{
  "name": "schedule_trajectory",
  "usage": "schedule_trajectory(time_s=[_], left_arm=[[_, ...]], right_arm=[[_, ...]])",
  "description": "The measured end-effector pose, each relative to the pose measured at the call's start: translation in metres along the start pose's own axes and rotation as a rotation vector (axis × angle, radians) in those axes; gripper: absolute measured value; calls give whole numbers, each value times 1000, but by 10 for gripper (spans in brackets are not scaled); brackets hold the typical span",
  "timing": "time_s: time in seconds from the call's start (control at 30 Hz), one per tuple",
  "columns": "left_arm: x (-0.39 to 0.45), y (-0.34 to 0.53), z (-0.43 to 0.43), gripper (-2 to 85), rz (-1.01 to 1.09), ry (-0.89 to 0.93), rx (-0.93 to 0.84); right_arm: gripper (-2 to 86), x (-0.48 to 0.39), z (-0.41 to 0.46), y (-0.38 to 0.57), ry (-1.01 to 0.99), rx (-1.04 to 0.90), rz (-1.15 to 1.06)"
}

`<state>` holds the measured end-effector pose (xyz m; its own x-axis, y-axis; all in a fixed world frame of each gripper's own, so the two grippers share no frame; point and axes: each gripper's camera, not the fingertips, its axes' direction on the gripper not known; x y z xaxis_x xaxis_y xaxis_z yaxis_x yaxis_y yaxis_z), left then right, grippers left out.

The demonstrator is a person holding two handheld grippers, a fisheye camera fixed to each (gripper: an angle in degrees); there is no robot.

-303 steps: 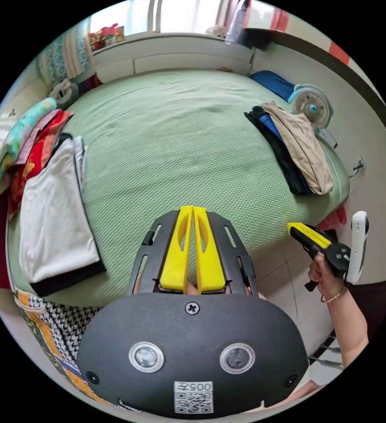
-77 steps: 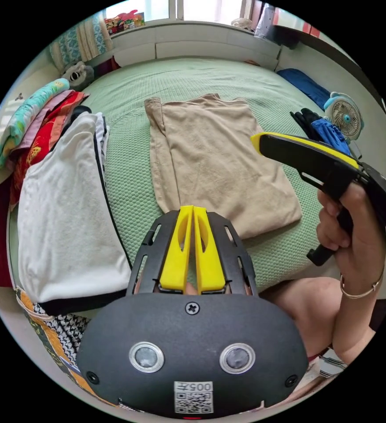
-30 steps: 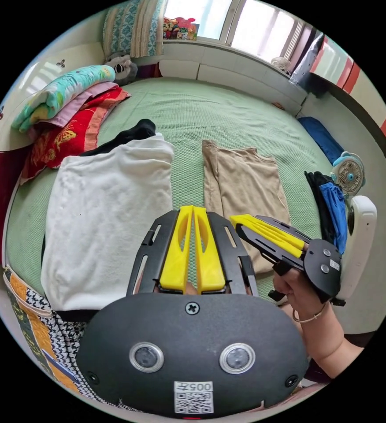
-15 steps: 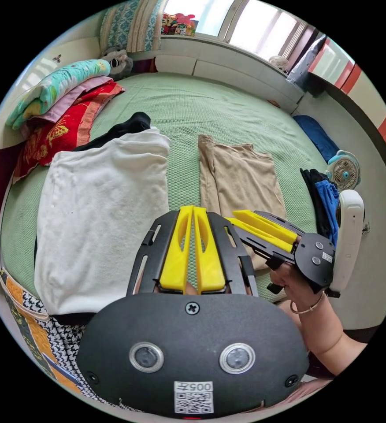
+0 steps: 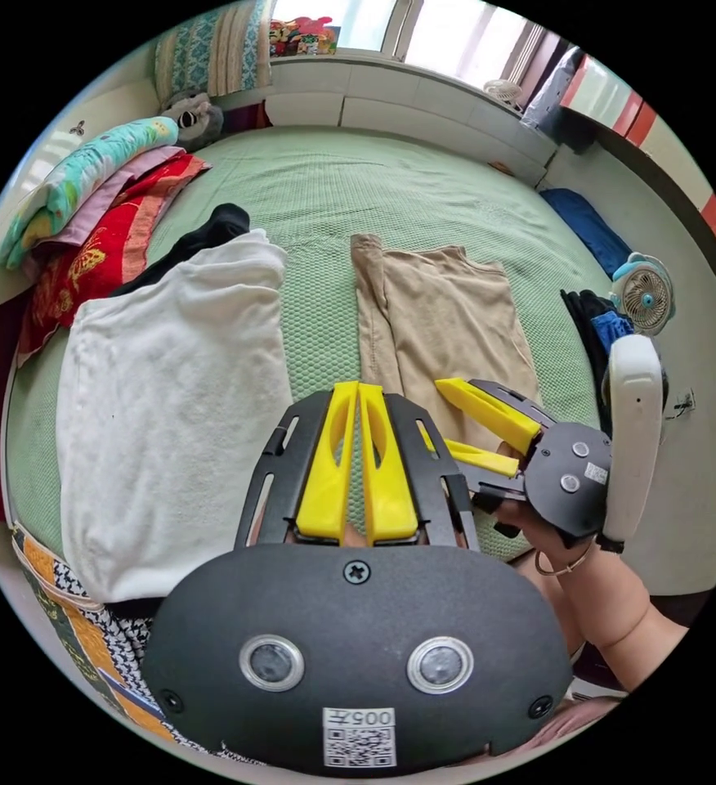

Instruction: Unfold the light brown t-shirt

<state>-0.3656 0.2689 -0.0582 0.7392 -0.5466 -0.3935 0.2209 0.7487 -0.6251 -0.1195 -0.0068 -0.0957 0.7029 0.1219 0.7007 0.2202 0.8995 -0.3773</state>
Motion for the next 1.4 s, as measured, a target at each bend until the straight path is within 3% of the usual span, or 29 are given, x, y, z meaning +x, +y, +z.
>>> schedule_trajectory(time_s=[0.23, 0.67, 0.83, 1.4], left_arm=[[-5, 0, 1, -6, 0, 19, 6], [-24, -8, 35, -6, 5, -22, -50], [-26, -9, 40, -6, 11, -54, -44], [-16, -18, 75, -6, 12, -19, -72]], right_arm=[[151, -19, 19, 0, 141, -8, -64], [86, -9, 26, -9, 166, -48, -53], [15, 13, 20, -11, 82, -63, 12], [-2, 80, -3, 2, -119, -9, 107]])
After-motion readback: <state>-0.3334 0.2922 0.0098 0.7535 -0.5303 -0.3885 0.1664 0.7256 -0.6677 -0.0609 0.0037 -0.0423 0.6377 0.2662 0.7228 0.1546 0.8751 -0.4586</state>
